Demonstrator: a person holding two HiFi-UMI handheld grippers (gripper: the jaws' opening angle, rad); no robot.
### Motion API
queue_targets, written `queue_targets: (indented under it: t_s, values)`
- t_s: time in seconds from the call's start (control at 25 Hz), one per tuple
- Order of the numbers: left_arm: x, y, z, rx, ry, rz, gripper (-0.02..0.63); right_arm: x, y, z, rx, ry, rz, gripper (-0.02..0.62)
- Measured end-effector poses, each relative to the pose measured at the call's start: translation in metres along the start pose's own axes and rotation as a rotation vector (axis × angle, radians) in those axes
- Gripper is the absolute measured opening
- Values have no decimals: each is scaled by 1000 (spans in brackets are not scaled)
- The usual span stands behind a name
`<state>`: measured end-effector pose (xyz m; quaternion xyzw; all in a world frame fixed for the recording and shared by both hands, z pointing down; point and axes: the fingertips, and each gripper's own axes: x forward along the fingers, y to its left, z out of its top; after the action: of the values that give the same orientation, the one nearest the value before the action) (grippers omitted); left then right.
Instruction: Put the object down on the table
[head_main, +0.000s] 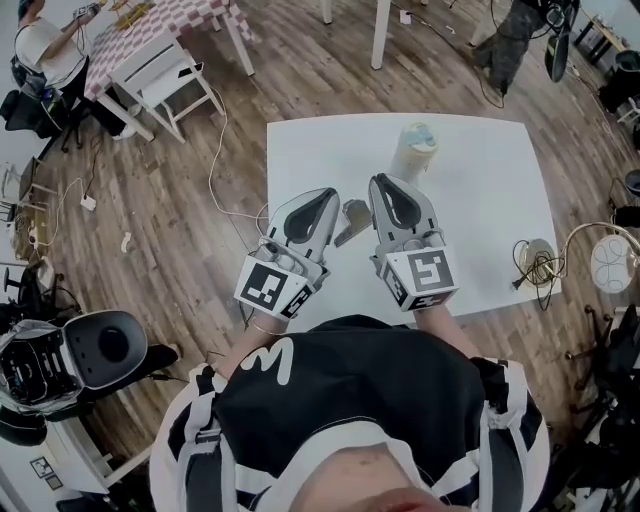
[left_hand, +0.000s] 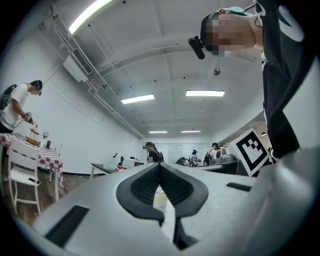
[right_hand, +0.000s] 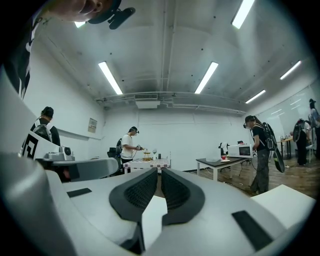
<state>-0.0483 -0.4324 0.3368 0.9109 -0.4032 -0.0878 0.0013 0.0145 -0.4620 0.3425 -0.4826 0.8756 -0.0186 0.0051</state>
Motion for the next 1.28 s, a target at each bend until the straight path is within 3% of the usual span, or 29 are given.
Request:
queue_targets:
  t_s: [0.68,1.0,1.28]
  values:
    - [-19,-31,-2,24,-10,-59,5,-34,7,-13,17,-16,-44,18]
    - [-35,-78,1,13,-15,-36,5,-84,12,-8,11,-15,-31,18]
    - [-56,-146,-6,-5,-14,-20,5,-152,18,-10,13,-13,-11,18]
